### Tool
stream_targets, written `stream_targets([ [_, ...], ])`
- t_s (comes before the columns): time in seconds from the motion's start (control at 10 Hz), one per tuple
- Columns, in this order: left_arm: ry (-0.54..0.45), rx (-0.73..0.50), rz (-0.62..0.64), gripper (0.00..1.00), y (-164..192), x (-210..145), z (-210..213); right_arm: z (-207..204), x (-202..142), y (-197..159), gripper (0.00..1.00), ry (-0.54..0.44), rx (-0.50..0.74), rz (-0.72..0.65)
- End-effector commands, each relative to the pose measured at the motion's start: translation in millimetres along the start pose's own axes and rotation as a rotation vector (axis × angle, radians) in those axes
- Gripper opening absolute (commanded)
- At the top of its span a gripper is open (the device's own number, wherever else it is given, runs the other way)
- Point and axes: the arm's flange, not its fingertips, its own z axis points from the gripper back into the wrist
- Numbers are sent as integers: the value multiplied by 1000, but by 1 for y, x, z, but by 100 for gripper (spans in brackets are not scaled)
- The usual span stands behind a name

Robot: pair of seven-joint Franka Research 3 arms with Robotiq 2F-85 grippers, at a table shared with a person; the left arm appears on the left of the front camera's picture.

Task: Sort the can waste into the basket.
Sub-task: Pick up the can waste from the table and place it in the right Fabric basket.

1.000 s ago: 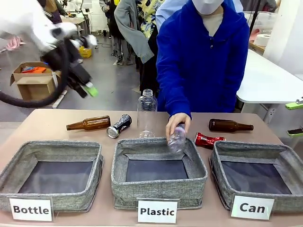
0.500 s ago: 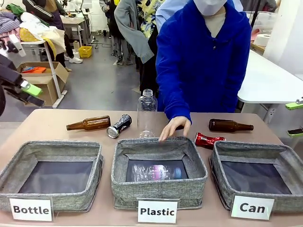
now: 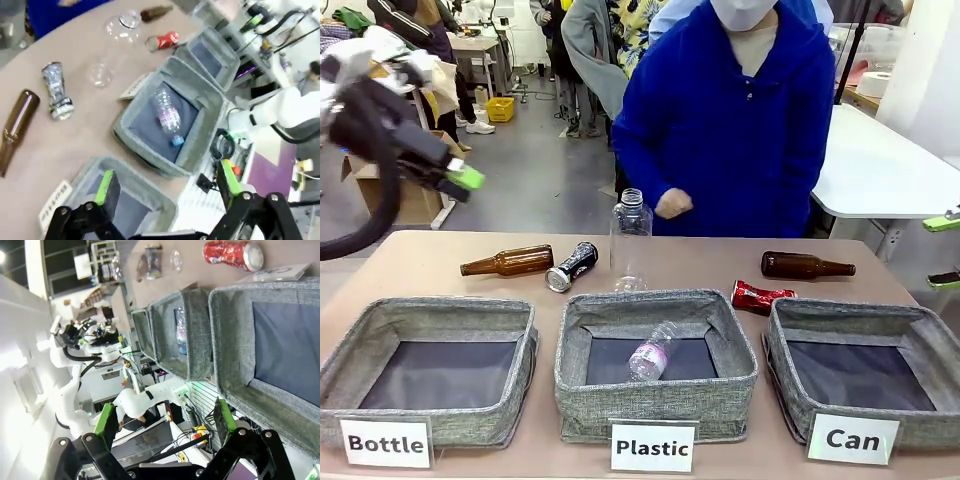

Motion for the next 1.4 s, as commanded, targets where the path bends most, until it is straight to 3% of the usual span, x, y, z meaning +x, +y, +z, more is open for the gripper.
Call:
stream_targets([
  [0.0,134,213,18,100,-9,31,-46,-1,-1,2,100,-6,25,18],
  [0.1,174,246,-1,100,-11,42,-71,-1,-1,2,100,-6,25,18],
  [0.3,164,337,5,100,-7,62,-118,-1,-1,2,100,-6,25,18],
  [0.7,192,502,-8,100,43,77,-208,-1,-1,2,100,-6,25,18],
  [0.8,199,528,13,100,57,80,-214,-1,-1,2,100,-6,25,18],
  [0.9,226,416,96,100,62,80,-201,-1,-1,2,100,-6,25,18],
  [1.0,182,478,-20,100,51,64,-212,-1,-1,2,100,-6,25,18],
  [1.3,198,468,13,100,63,68,-218,-1,-1,2,100,-6,25,18],
])
